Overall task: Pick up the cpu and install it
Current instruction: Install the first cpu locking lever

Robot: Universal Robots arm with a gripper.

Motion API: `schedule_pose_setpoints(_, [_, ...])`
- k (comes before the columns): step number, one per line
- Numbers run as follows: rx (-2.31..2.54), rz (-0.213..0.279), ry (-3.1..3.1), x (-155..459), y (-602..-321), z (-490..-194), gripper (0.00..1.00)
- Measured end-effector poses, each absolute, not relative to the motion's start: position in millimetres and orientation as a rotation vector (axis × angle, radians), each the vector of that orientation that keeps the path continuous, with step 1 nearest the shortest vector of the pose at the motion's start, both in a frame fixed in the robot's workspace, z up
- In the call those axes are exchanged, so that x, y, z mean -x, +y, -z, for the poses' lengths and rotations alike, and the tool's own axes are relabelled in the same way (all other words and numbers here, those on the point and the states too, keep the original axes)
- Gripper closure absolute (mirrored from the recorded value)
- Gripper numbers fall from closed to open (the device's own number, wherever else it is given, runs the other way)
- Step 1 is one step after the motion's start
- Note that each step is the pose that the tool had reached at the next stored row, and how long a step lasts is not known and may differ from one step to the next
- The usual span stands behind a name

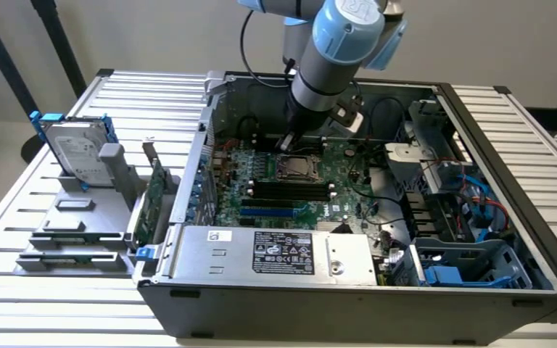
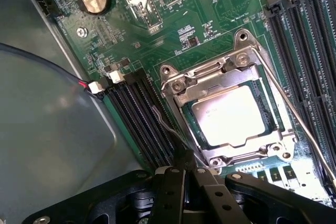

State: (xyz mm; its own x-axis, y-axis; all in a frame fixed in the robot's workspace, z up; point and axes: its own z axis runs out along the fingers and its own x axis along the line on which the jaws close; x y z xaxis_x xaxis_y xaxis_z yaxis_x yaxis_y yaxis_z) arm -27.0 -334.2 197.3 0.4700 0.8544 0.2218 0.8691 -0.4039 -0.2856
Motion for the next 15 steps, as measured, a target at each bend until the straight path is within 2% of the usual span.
schedule_pose_setpoints(15, [2.362, 0.044, -1.448, 18.0, -334.0, -194.2, 0.89])
